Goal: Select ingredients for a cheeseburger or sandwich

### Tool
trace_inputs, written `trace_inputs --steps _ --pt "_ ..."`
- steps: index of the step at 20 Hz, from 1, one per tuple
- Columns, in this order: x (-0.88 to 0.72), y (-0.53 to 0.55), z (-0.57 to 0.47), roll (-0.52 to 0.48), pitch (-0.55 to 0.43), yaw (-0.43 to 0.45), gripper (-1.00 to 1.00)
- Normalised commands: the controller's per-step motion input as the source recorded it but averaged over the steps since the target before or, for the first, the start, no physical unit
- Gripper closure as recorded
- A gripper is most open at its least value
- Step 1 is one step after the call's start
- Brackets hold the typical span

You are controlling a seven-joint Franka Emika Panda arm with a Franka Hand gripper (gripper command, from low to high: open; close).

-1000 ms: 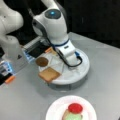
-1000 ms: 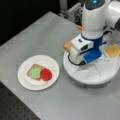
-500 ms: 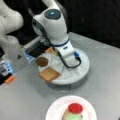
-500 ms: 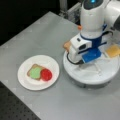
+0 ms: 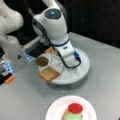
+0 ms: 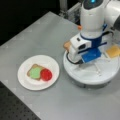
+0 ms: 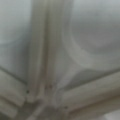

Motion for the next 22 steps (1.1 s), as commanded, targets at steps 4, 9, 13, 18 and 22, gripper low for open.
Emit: trace_inputs --steps 4,9,13,18,22 --pt "0.14 0.12 0.25 0.118 0.11 -0.147 -1.0" --pt "0.19 0.13 0.21 0.131 0.109 -0.092 -1.0" --pt "0.11 0.07 0.16 0.119 0.117 -0.099 -1.0" --pt "0.02 0.0 0.2 0.11 0.175 -0.193 -1.0" --pt "-0.05 -0.04 0.32 0.12 0.238 -0.305 -1.0"
